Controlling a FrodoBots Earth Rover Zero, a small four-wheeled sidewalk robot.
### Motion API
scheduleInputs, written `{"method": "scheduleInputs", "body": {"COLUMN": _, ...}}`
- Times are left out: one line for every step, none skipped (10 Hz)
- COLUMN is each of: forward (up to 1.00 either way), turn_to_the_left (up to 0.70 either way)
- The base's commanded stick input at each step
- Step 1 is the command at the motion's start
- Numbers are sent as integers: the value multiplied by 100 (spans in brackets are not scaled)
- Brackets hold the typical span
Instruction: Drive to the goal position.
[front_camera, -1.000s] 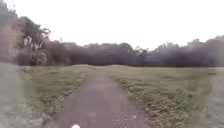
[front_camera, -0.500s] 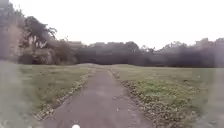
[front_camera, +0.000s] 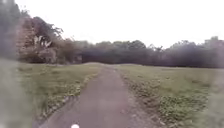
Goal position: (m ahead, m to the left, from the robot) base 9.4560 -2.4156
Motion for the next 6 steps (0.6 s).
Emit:
{"method": "scheduleInputs", "body": {"forward": 100, "turn_to_the_left": 1}}
{"method": "scheduleInputs", "body": {"forward": 100, "turn_to_the_left": 0}}
{"method": "scheduleInputs", "body": {"forward": 100, "turn_to_the_left": 1}}
{"method": "scheduleInputs", "body": {"forward": 100, "turn_to_the_left": 1}}
{"method": "scheduleInputs", "body": {"forward": 100, "turn_to_the_left": 0}}
{"method": "scheduleInputs", "body": {"forward": 100, "turn_to_the_left": -13}}
